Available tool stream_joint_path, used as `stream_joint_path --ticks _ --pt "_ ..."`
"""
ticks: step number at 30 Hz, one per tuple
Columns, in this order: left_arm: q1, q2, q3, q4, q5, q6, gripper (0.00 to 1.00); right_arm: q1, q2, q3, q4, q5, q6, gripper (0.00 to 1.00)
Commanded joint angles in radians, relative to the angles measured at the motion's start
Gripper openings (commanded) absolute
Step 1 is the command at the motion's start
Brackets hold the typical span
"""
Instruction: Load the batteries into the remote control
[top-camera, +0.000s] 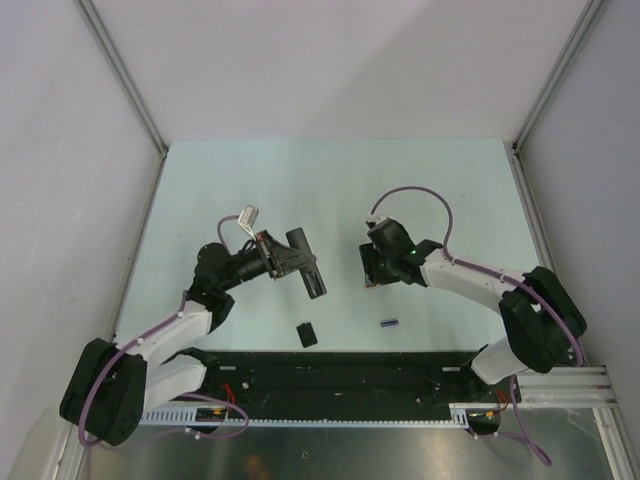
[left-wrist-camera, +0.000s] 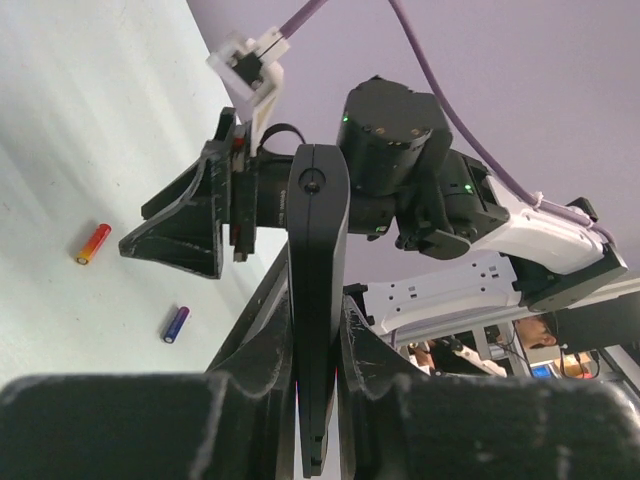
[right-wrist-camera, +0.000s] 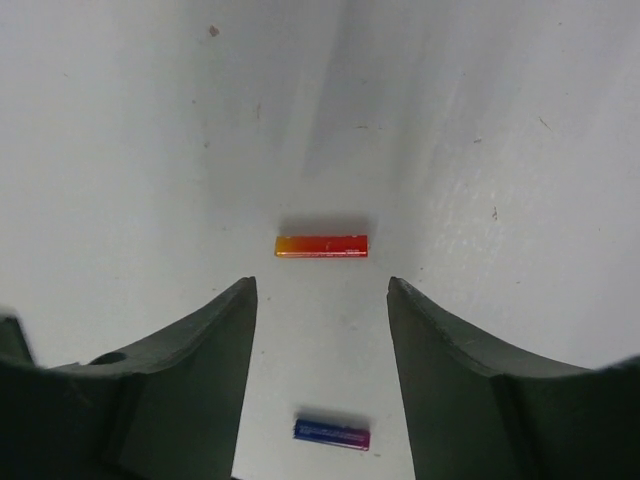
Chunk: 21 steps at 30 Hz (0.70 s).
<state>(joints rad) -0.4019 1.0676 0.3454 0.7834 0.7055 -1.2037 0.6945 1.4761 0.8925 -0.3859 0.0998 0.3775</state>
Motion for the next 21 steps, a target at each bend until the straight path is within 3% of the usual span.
stream_joint_path --ticks 1,5,16,21 --pt "0.009 -0.029 0.004 -0.042 -0.011 0.041 0.0 0.043 0.039 0.037 0.038 0.092 -0.074 0.62" --pt "0.009 -0.032 0.004 -0.055 -0.012 0.05 0.0 0.04 0.044 0.043 0.027 0.104 -0.023 0.64" --pt "0.014 -0.069 0.003 -0.102 -0.015 0.064 0.0 0.076 0.049 0.037 -0.01 0.189 0.135 0.55" --pt "0.014 -0.103 0.001 -0.151 -0.032 0.085 0.0 0.091 -0.04 -0.003 -0.068 0.204 0.162 0.49"
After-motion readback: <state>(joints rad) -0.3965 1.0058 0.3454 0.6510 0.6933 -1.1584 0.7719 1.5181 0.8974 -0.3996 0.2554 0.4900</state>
